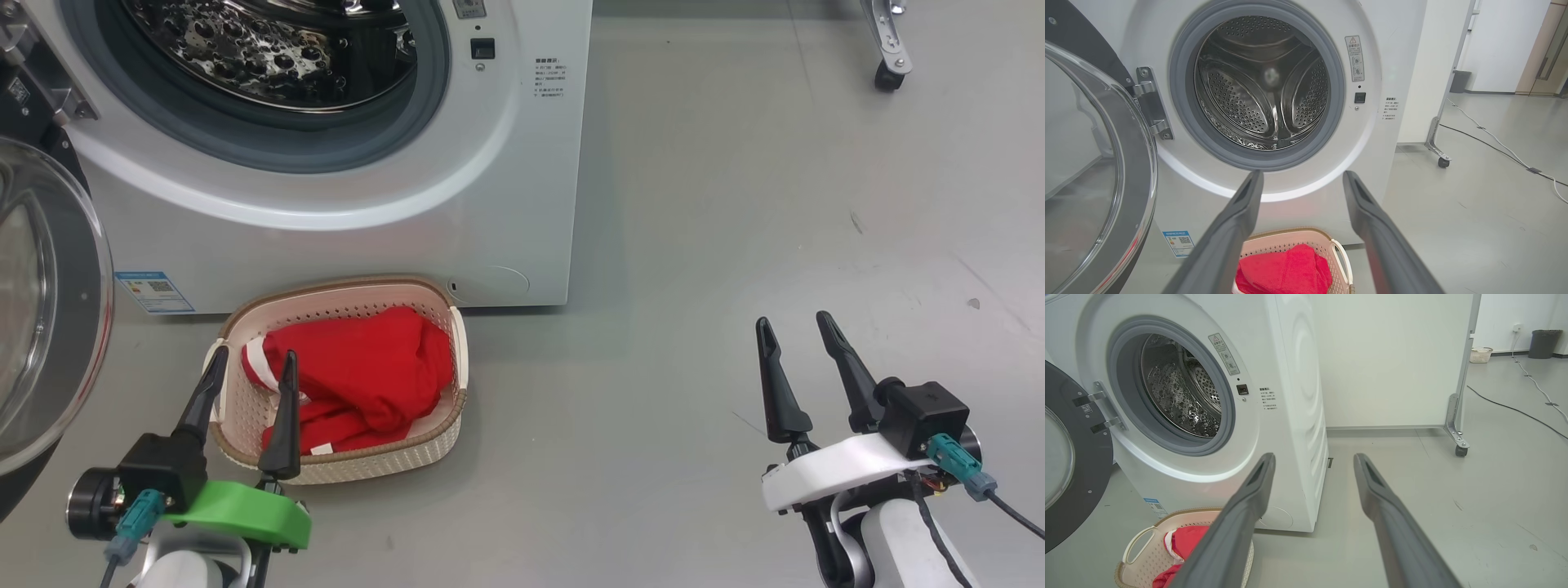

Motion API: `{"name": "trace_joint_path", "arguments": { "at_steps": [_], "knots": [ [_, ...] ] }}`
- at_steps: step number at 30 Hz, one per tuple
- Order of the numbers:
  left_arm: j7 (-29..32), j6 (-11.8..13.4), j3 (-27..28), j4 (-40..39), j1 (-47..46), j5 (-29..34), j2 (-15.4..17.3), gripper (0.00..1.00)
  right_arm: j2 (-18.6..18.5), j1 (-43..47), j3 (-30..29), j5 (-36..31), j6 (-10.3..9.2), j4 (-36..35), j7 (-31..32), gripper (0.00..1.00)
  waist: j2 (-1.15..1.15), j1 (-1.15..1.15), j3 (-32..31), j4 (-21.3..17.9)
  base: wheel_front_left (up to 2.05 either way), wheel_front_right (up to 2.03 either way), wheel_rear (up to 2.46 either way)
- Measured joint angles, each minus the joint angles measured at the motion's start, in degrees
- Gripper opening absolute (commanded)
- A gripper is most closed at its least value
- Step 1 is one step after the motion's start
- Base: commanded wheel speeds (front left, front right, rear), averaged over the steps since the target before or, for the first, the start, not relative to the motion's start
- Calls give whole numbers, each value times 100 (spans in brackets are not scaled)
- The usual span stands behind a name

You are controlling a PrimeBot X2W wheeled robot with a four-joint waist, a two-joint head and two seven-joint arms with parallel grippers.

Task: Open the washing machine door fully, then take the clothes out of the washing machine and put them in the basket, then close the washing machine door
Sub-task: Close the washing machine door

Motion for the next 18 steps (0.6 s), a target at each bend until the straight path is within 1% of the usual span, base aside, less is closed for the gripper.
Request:
{"name": "trace_joint_path", "arguments": {
  "at_steps": [7,18],
  "knots": [
    [0,0,16,0,11,2,0,100,1,0,-1,0,0,13,0,100,0,0,-13,-2,-29,29,0],
    [0,0,20,1,17,7,0,100,2,0,11,1,0,36,0,100,0,0,-39,3,-2,2,0]
  ]
}}
